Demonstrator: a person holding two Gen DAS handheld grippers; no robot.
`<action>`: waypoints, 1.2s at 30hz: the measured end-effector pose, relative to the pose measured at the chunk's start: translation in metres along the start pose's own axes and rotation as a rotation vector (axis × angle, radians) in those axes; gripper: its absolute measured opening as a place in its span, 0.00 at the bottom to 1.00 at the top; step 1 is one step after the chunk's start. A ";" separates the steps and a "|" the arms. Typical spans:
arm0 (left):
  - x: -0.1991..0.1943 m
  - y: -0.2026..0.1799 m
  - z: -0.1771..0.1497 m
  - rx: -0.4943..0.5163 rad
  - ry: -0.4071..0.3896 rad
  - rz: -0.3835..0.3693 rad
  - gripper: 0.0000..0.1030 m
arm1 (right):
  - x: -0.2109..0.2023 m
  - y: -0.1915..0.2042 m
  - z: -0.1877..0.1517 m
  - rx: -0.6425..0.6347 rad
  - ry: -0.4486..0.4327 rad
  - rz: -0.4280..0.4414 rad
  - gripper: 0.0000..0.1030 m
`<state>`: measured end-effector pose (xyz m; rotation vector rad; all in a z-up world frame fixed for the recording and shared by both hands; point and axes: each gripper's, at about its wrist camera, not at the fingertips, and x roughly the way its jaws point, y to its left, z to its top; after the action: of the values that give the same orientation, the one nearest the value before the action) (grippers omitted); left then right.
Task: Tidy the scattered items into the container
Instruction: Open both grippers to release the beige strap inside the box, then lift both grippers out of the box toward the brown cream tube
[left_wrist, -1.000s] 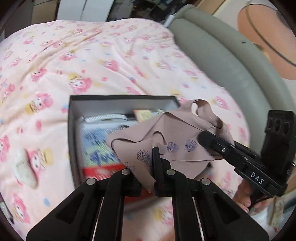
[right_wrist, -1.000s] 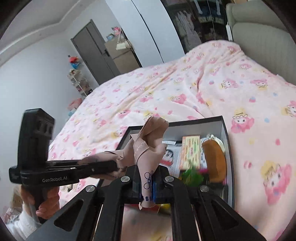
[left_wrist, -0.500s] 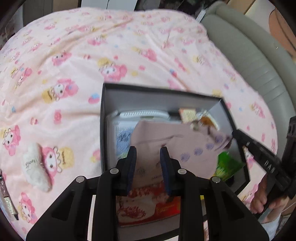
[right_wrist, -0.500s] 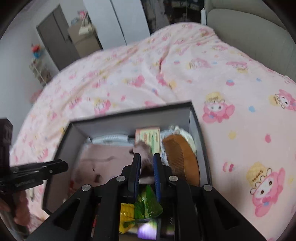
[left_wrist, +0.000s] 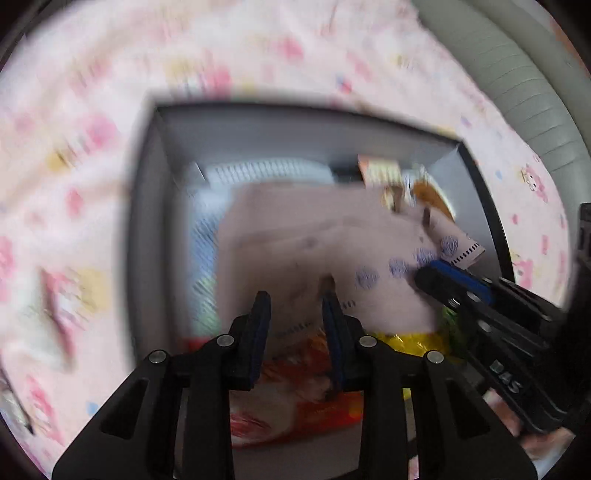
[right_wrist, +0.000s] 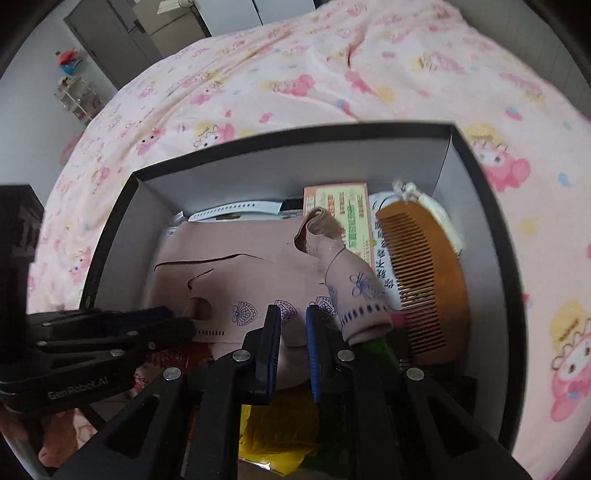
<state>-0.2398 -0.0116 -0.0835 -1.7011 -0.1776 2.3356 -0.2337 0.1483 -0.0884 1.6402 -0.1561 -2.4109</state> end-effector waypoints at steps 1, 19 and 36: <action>-0.015 -0.004 -0.006 0.046 -0.078 0.023 0.28 | -0.010 0.005 -0.003 -0.017 -0.033 -0.018 0.11; -0.178 -0.034 -0.119 0.094 -0.522 0.066 0.80 | -0.193 0.051 -0.111 -0.011 -0.458 -0.110 0.61; -0.224 0.054 -0.206 -0.075 -0.491 0.132 0.79 | -0.170 0.127 -0.155 -0.141 -0.396 0.099 0.61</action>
<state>0.0140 -0.1336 0.0450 -1.1654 -0.2478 2.8410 -0.0142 0.0714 0.0347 1.0582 -0.1240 -2.5745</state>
